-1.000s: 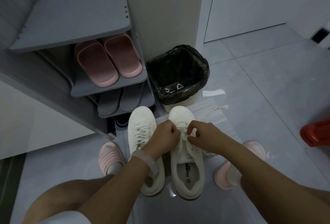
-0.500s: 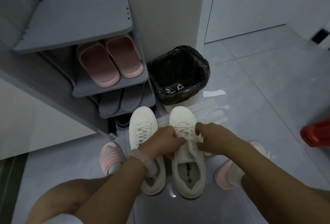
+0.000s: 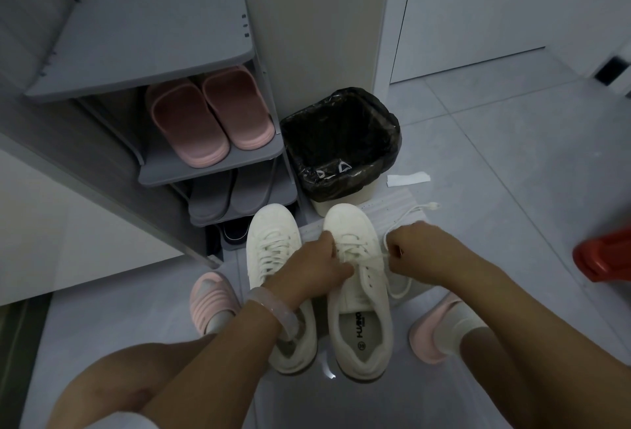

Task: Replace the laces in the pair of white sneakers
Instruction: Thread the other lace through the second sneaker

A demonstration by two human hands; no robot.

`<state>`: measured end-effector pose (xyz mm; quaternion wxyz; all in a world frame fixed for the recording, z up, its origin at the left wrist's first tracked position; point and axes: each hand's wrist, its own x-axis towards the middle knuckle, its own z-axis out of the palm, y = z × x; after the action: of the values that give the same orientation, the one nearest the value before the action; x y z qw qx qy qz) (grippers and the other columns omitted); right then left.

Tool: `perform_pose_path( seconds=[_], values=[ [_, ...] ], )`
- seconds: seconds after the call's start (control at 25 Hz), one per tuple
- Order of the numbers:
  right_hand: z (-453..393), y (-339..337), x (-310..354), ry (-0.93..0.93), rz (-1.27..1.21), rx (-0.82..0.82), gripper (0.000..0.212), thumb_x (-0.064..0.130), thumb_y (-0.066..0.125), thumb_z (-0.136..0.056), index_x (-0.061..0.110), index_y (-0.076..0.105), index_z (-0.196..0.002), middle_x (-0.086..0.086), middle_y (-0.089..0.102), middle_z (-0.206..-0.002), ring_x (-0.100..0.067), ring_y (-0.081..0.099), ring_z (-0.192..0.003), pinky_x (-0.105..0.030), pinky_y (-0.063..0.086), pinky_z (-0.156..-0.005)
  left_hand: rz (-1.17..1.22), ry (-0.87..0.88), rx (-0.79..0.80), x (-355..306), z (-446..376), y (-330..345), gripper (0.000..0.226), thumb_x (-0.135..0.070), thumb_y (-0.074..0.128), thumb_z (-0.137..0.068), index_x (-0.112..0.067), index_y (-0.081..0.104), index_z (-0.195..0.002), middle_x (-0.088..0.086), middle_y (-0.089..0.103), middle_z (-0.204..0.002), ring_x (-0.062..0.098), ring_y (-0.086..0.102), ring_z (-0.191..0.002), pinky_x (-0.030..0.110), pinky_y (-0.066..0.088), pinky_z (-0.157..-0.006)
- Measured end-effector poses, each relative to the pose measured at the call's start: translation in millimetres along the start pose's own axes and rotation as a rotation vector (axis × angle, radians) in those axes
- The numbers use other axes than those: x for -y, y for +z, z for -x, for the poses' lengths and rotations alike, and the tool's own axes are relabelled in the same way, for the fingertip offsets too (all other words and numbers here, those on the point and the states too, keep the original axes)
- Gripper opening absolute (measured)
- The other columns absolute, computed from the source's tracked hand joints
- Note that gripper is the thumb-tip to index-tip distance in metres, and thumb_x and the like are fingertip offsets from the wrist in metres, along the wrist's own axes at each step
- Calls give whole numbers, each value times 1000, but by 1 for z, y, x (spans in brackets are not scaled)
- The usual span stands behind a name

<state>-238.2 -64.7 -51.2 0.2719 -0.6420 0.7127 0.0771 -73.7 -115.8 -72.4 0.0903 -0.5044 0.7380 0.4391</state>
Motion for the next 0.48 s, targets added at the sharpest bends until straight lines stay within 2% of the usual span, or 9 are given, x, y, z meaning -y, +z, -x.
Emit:
perform_pose_path(
  seconds=[0.08, 0.16, 0.2, 0.28, 0.36, 0.4, 0.48],
  values=[
    [0, -9, 2, -28, -81, -194, 10, 21, 52, -86, 15, 54, -79, -4, 58, -81, -22, 57, -77, -30, 47, -67, -219, 196, -183, -3, -1, 4, 35, -27, 57, -85, -17, 43, -115, 5, 53, -108, 22, 53, -99, 35, 45, -79],
    [-2, -16, 2, -81, -130, -375, 11, 21, 51, -90, 16, 60, -93, -7, 64, -83, -24, 60, -78, -29, 47, -67, -230, 345, -349, -9, -1, 3, 26, -26, 56, -87, -14, 49, -108, 3, 52, -107, 19, 50, -100, 32, 42, -78],
    [-3, -18, 2, -107, -190, -456, 12, 21, 52, -91, 16, 60, -98, -7, 65, -81, -23, 60, -75, -26, 45, -65, -234, 389, -380, -12, -2, 2, 20, -27, 55, -88, -12, 53, -100, 3, 54, -102, 19, 50, -97, 31, 41, -77],
    [-1, -24, 1, -87, -451, -619, 10, 21, 53, -93, 18, 58, -100, 0, 62, -70, -14, 57, -66, -12, 39, -58, -322, 464, -297, -17, -4, 5, 24, -28, 51, -91, -6, 62, -94, 7, 59, -100, 21, 52, -97, 34, 43, -81],
    [0, -32, -2, -17, -776, -740, 9, 21, 48, -95, 19, 55, -100, 10, 53, -67, -1, 50, -61, -6, 37, -54, -455, 459, -147, -22, -5, 17, 28, -24, 49, -92, -6, 64, -108, 8, 56, -116, 23, 48, -109, 35, 42, -90],
    [1, -36, -4, 12, -919, -759, 11, 22, 44, -97, 20, 54, -101, 10, 50, -68, 1, 47, -58, -6, 37, -53, -533, 431, -111, -24, -6, 24, 30, -21, 48, -92, -4, 61, -112, 8, 51, -122, 25, 45, -112, 35, 40, -91],
    [3, -40, -8, 48, -1104, -731, 16, 24, 39, -99, 22, 53, -107, 7, 48, -67, 2, 44, -54, -7, 37, -52, -629, 370, -119, -30, -9, 37, 26, -15, 46, -90, -1, 57, -109, 12, 45, -123, 28, 43, -110, 34, 36, -87]
  ],
)
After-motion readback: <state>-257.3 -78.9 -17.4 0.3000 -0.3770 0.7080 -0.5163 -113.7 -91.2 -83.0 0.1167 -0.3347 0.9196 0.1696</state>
